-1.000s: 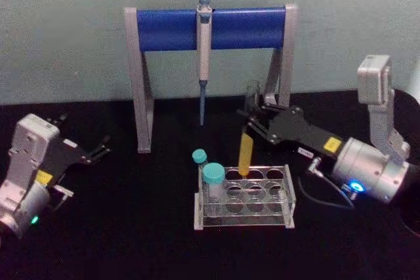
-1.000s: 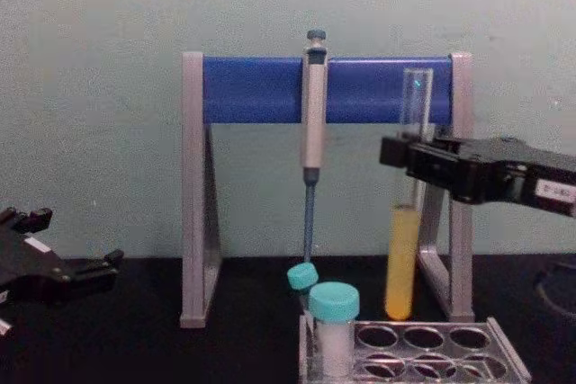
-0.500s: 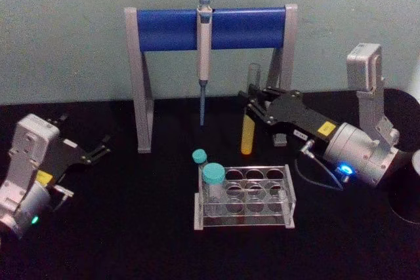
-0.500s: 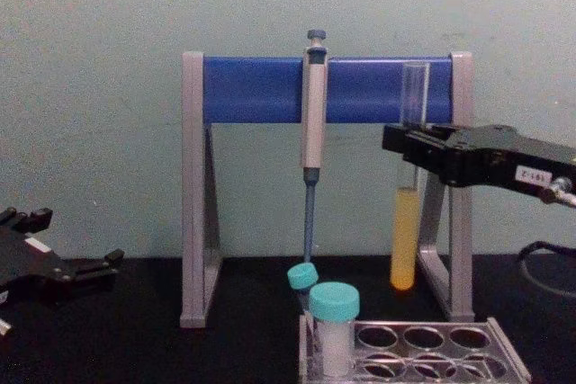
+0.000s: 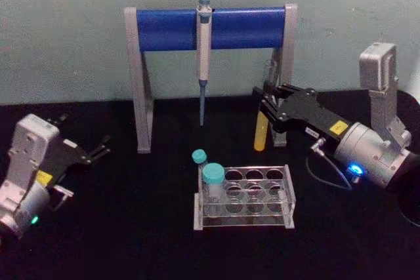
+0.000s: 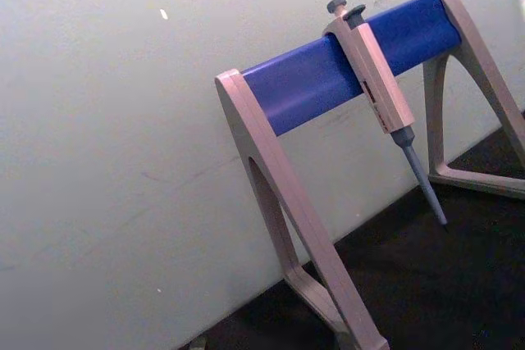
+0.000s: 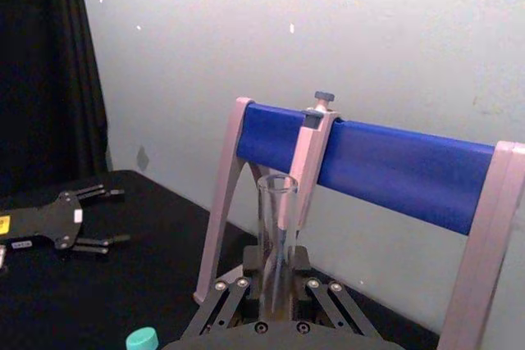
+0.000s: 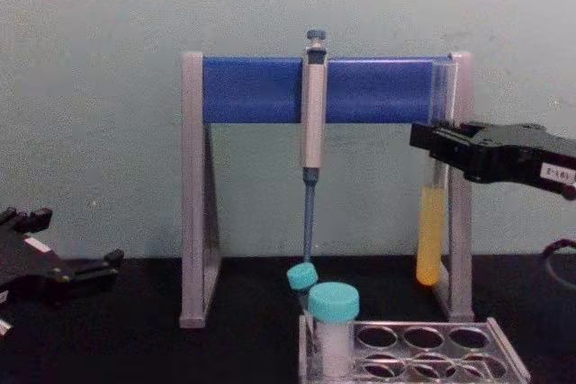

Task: Pick up the test tube from the test tube rack, shake it, then place it back into the test tube rack.

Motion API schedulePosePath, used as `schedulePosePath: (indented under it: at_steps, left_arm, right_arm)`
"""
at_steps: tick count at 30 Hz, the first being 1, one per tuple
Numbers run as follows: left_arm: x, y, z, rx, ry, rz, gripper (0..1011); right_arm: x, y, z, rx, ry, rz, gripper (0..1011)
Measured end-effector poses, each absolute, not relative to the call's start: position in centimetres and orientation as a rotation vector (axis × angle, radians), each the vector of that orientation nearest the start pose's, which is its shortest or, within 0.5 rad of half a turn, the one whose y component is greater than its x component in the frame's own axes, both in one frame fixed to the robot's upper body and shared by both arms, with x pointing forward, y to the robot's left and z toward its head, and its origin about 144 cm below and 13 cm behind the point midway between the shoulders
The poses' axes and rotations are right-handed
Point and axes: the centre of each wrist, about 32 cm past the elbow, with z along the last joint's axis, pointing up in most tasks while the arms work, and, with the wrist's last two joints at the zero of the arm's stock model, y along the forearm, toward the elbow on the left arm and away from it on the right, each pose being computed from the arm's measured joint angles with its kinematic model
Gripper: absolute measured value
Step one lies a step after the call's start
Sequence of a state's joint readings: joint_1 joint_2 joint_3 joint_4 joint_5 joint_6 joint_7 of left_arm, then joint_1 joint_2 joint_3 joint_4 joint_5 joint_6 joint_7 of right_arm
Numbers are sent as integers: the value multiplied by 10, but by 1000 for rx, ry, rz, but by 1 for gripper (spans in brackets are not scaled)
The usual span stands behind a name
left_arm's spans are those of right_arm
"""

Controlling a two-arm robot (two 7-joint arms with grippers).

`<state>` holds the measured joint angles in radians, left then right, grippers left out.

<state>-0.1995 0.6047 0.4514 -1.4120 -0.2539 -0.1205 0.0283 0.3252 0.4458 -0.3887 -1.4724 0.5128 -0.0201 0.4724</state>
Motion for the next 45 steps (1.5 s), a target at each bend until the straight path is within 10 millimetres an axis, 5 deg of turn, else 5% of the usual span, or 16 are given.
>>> schedulePosePath:
  at_steps: [27, 45]
  left_arm:
    - [489, 310, 1140, 304, -285, 1248, 1009]
    - [489, 310, 1140, 304, -285, 1248, 1010]
  right_arm:
    - [488, -267, 1208, 23, -7, -710, 225]
    - [523, -247, 1201, 113, -16, -693, 225]
